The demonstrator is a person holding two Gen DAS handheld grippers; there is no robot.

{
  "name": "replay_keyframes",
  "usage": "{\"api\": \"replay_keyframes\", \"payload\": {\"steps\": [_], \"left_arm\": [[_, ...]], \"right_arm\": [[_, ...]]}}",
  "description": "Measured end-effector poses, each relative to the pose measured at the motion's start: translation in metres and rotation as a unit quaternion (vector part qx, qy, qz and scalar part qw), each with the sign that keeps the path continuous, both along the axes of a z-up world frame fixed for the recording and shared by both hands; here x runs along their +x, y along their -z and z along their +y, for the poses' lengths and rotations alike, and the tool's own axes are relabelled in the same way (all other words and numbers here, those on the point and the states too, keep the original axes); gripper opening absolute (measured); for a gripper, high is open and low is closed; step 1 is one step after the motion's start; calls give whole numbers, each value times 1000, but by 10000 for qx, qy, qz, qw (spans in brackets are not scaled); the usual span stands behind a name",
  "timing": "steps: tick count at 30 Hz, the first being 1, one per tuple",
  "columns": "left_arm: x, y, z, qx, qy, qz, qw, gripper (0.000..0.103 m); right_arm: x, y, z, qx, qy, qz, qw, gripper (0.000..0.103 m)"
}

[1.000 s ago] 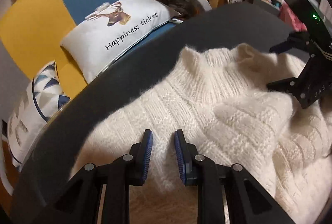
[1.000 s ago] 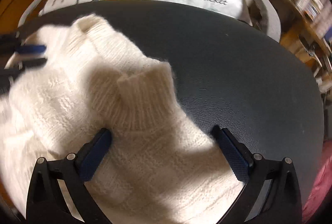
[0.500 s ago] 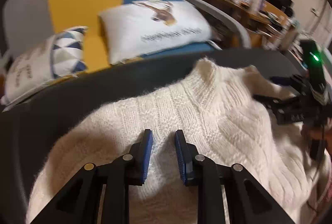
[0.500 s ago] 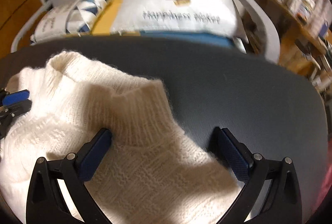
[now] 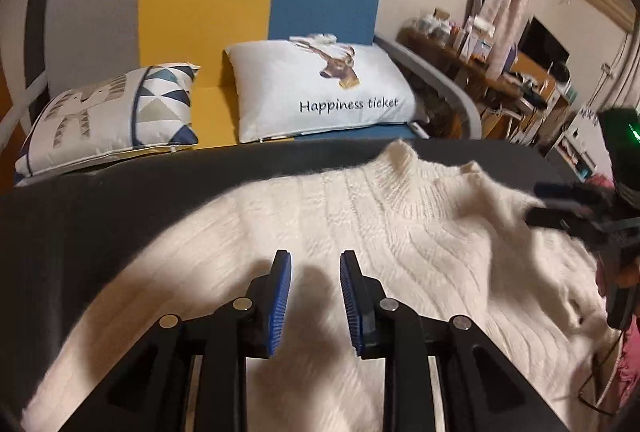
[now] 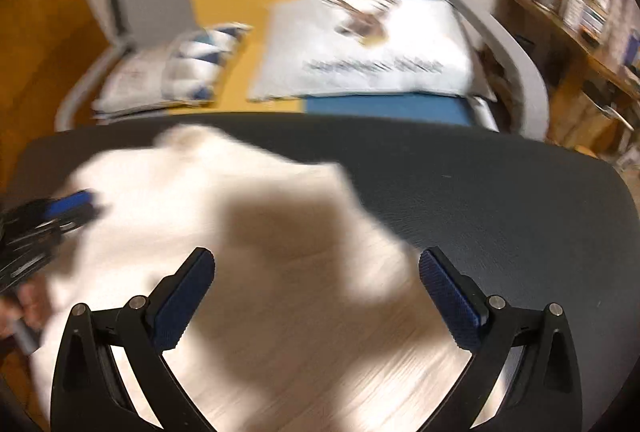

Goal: Fold clothes

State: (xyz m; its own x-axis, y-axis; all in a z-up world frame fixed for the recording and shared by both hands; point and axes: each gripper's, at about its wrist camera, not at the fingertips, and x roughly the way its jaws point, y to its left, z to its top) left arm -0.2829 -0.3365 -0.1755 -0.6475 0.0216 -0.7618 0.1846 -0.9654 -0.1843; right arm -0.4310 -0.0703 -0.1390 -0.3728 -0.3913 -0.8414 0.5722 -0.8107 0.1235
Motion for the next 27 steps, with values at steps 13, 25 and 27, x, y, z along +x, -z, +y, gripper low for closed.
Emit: {"api": "replay_keyframes", "payload": {"steps": [13,25,27], "left_arm": [[27,25,-25,-93,-200,-343,9992,26],[127,-30,-10,666,-363,368,9964,28],[158,-29,3,866,-308,404,9949,28]], "right_arm": [[10,42,-17,704,70,302,9970,103],[83,-7,-20,445,-381,475,9972,103],[124,-5,-20,276,-532,285,9978,103]]}}
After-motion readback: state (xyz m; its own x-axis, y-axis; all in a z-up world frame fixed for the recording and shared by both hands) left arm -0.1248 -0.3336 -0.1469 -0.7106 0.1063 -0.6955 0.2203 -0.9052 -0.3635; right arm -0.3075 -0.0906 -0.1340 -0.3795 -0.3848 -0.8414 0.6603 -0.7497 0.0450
